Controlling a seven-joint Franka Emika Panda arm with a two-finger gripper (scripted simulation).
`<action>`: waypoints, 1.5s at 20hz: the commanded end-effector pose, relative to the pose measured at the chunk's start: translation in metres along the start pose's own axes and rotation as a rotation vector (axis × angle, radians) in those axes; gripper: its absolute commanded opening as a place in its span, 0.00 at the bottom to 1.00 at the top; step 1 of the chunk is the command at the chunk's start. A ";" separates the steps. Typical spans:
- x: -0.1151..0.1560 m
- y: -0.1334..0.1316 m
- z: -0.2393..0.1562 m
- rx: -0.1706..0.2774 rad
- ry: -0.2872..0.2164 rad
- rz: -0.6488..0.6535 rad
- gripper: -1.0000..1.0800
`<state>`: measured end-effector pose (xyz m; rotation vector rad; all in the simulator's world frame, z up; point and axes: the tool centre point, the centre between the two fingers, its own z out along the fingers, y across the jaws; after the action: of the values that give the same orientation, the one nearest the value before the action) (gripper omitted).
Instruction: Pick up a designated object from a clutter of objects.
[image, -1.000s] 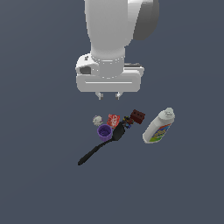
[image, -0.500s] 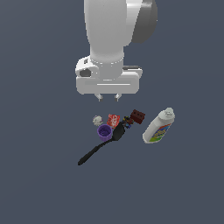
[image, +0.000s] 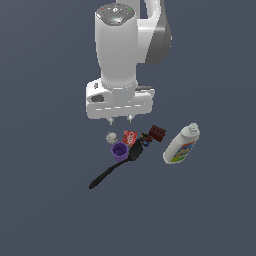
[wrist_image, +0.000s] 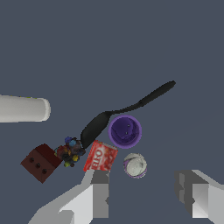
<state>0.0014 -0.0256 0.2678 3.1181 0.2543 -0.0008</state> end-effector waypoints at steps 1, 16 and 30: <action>-0.001 0.004 0.014 -0.003 0.002 -0.055 0.62; -0.015 0.021 0.099 0.008 0.044 -0.438 0.62; -0.031 0.015 0.153 0.035 0.158 -0.790 0.62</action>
<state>-0.0249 -0.0482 0.1195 2.8407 1.4017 0.2048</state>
